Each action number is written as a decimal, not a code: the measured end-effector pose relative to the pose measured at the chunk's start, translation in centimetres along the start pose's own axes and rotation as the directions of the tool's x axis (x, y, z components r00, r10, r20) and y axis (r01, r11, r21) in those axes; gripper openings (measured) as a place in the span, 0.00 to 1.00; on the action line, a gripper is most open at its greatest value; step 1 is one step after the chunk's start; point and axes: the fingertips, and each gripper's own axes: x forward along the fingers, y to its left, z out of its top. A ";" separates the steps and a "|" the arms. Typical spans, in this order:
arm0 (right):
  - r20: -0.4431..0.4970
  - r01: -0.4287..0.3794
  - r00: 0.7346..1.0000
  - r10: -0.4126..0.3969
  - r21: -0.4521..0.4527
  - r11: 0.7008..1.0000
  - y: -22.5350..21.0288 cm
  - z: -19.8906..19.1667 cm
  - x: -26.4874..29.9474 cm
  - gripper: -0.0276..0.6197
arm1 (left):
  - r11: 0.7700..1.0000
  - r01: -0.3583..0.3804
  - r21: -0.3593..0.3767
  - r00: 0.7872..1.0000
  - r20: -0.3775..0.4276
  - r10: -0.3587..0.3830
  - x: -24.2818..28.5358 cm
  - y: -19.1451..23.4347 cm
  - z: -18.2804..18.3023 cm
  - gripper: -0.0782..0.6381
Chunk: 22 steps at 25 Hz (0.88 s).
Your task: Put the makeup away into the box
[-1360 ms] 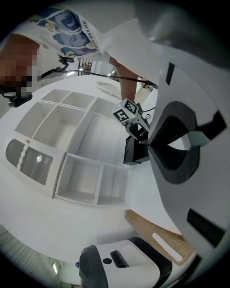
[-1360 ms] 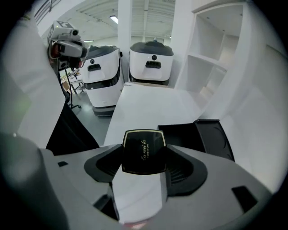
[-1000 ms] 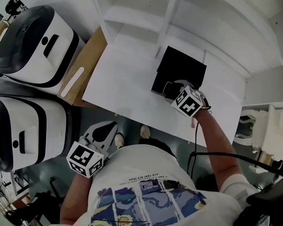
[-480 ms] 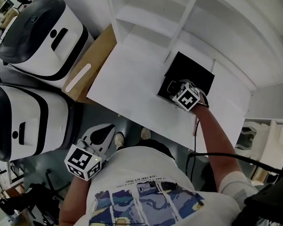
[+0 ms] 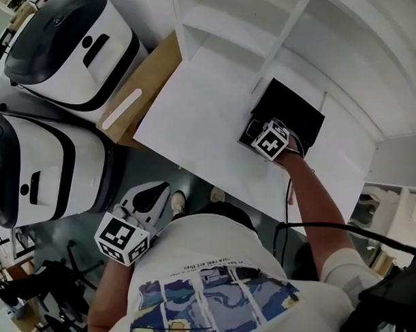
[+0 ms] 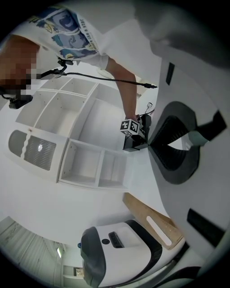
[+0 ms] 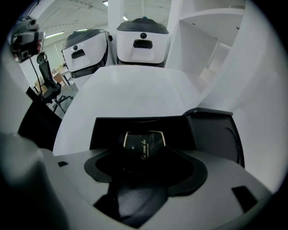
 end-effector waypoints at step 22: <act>0.063 0.003 0.998 -0.003 0.000 1.000 -0.1 0.4 -0.3 0.54 | 1.000 0.003 0.004 1.000 -0.005 -0.003 -1.0 0.2 -0.7 0.13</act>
